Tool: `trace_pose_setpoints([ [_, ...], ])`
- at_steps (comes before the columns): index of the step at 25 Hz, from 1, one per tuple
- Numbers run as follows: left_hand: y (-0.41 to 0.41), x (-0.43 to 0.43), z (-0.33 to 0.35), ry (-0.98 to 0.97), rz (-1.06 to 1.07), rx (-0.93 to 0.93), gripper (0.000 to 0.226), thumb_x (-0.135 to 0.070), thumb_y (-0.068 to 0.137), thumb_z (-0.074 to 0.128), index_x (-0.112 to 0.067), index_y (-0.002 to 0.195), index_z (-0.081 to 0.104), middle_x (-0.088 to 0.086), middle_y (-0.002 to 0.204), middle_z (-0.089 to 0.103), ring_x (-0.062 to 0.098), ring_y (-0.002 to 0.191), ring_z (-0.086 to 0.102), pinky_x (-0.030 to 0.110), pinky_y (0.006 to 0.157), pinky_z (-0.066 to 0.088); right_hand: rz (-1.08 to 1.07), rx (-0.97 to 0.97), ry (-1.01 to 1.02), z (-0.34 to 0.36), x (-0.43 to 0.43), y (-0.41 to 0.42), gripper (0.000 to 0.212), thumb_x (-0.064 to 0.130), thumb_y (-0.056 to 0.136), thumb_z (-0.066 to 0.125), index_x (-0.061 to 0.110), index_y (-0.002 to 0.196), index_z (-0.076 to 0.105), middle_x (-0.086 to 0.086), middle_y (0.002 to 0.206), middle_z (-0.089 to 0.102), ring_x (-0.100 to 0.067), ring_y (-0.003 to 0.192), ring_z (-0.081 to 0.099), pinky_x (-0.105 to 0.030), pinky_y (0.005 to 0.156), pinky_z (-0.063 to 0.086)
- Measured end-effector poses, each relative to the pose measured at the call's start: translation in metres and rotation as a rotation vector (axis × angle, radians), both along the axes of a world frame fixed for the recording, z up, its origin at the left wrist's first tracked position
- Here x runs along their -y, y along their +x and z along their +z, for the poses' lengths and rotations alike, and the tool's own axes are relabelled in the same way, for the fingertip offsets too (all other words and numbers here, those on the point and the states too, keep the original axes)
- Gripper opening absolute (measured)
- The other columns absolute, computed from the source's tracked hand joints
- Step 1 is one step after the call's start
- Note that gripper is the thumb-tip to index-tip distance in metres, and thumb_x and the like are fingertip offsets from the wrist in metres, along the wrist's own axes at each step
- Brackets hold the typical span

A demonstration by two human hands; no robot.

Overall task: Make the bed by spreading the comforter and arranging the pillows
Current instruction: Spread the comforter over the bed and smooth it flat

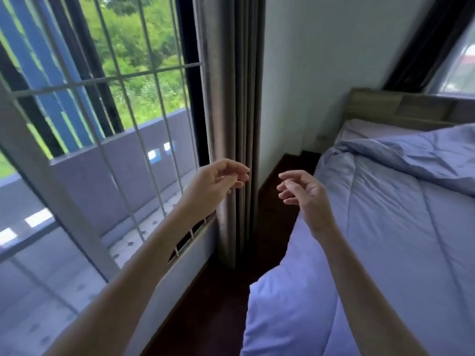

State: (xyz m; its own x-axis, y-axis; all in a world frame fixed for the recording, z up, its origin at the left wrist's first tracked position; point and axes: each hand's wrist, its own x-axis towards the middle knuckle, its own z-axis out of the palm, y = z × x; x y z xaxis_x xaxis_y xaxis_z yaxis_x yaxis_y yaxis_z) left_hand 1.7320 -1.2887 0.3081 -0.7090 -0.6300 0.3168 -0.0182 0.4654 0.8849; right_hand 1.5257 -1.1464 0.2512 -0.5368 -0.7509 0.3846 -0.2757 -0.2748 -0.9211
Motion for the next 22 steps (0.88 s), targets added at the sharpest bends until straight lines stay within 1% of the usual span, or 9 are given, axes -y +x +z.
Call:
trace_pose_setpoints([
  [2, -0.016, 0.015, -0.001, 0.033, -0.049, -0.01, 0.023, -0.004, 0.102, 0.052, -0.013, 0.113, 0.071, 0.006, 0.108, 0.076, 0.022, 0.099, 0.074, 0.025, 0.08, 0.054, -0.035, 0.006, 0.0, 0.002, 0.018, -0.012, 0.018, 0.016, 0.104, 0.056, 0.019, 0.112, 0.072, -0.007, 0.095, 0.076, -0.023, 0.087, 0.072, -0.027, 0.075, 0.056],
  [4, -0.041, 0.035, -0.001, 0.019, -0.09, 0.004, 0.022, -0.007, 0.103, 0.053, -0.014, 0.113, 0.071, 0.002, 0.11, 0.076, 0.021, 0.101, 0.073, 0.025, 0.082, 0.054, -0.081, 0.018, -0.012, 0.001, 0.038, -0.028, 0.018, 0.016, 0.104, 0.056, 0.018, 0.112, 0.072, -0.008, 0.095, 0.076, -0.024, 0.086, 0.072, -0.027, 0.074, 0.056],
  [6, -0.078, 0.063, 0.009, -0.01, -0.123, 0.007, 0.023, -0.006, 0.103, 0.052, -0.015, 0.112, 0.071, -0.001, 0.11, 0.076, 0.021, 0.102, 0.074, 0.024, 0.081, 0.053, -0.146, 0.023, -0.036, 0.0, 0.061, -0.053, 0.018, 0.015, 0.104, 0.056, 0.019, 0.111, 0.073, -0.008, 0.094, 0.075, -0.025, 0.086, 0.072, -0.028, 0.074, 0.057],
  [10, -0.17, 0.12, 0.048, -0.085, -0.246, -0.014, 0.025, -0.007, 0.104, 0.051, -0.018, 0.113, 0.071, -0.002, 0.109, 0.076, 0.018, 0.1, 0.073, 0.029, 0.084, 0.053, -0.269, 0.022, -0.112, 0.018, 0.112, -0.122, 0.018, 0.014, 0.104, 0.058, 0.021, 0.11, 0.073, -0.007, 0.093, 0.076, -0.024, 0.084, 0.071, -0.028, 0.074, 0.055],
  [13, -0.223, 0.151, 0.065, -0.131, -0.346, -0.033, 0.023, -0.007, 0.103, 0.052, -0.018, 0.112, 0.07, -0.002, 0.11, 0.075, 0.017, 0.1, 0.073, 0.031, 0.085, 0.053, -0.336, 0.009, -0.152, 0.03, 0.142, -0.169, 0.017, 0.015, 0.104, 0.059, 0.021, 0.111, 0.073, -0.007, 0.094, 0.076, -0.022, 0.083, 0.071, -0.027, 0.074, 0.054],
  [16, -0.27, 0.18, 0.057, -0.061, -0.395, -0.062, 0.024, -0.008, 0.103, 0.052, -0.018, 0.113, 0.071, 0.001, 0.11, 0.075, 0.02, 0.101, 0.072, 0.035, 0.087, 0.053, -0.397, 0.038, -0.113, 0.02, 0.155, -0.204, 0.017, 0.017, 0.103, 0.06, 0.021, 0.114, 0.073, -0.005, 0.098, 0.078, -0.021, 0.086, 0.071, -0.03, 0.075, 0.053],
  [18, -0.308, 0.196, 0.038, -0.021, -0.467, -0.025, 0.024, -0.01, 0.103, 0.051, -0.019, 0.113, 0.071, 0.002, 0.11, 0.075, 0.022, 0.101, 0.072, 0.037, 0.088, 0.052, -0.473, 0.049, -0.109, 0.005, 0.154, -0.23, 0.022, 0.016, 0.1, 0.061, 0.021, 0.118, 0.073, -0.003, 0.105, 0.078, -0.02, 0.095, 0.071, -0.033, 0.083, 0.055],
  [20, -0.351, 0.208, 0.018, 0.016, -0.529, 0.039, 0.027, -0.009, 0.103, 0.049, -0.02, 0.114, 0.071, 0.001, 0.111, 0.075, 0.023, 0.103, 0.072, 0.039, 0.089, 0.051, -0.591, 0.041, -0.081, -0.007, 0.144, -0.257, 0.027, 0.016, 0.097, 0.064, 0.025, 0.121, 0.073, 0.005, 0.114, 0.077, -0.017, 0.105, 0.071, -0.038, 0.092, 0.056],
  [22, -0.397, 0.213, 0.005, 0.061, -0.601, 0.072, 0.028, -0.008, 0.104, 0.049, -0.023, 0.117, 0.069, 0.0, 0.114, 0.075, 0.024, 0.106, 0.072, 0.041, 0.091, 0.051, -0.733, 0.01, -0.031, -0.012, 0.132, -0.281, 0.032, 0.018, 0.097, 0.065, 0.032, 0.125, 0.071, 0.013, 0.12, 0.075, -0.014, 0.107, 0.07, -0.037, 0.09, 0.056],
])
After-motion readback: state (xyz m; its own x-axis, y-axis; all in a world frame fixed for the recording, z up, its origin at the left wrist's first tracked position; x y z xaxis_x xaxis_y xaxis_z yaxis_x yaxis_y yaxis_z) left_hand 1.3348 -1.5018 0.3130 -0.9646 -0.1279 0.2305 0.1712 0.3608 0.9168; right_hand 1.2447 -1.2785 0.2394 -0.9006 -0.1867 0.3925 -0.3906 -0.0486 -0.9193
